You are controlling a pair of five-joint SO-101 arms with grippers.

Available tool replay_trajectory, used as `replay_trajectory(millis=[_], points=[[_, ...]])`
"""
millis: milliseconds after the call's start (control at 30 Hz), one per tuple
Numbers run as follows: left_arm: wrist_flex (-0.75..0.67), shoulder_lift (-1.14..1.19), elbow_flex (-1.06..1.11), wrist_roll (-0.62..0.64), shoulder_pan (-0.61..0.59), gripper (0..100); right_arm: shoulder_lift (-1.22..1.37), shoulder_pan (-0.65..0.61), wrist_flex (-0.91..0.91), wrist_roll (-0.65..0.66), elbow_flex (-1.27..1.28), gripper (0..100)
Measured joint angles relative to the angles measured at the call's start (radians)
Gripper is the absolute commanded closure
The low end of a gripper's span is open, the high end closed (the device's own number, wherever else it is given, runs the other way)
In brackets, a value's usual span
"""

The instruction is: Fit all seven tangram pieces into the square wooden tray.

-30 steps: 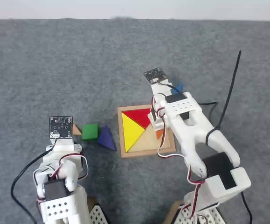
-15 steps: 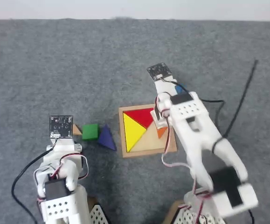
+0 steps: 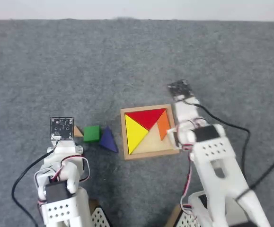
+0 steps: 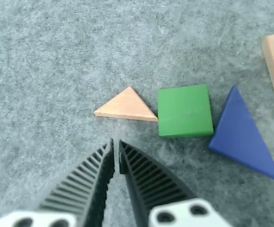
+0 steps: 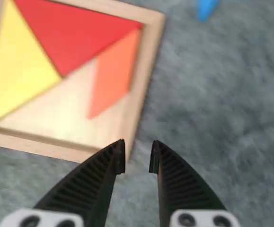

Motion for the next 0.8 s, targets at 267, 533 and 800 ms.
replay_trajectory(millis=[267, 533, 800], points=[[0.0, 0.0, 0.0, 0.0, 0.014, 98, -0.144, 0.204, 0.0, 0.048, 0.206, 91.3], [0.005, -0.003, 0.0, 0.0, 0.269, 98, -0.298, 0.302, -0.141, 0.161, 0.445, 98.9], [-0.035, -0.003, 0.0, -0.176, 0.077, 98, -0.437, 0.302, -0.144, 0.164, 0.52, 98.9]])
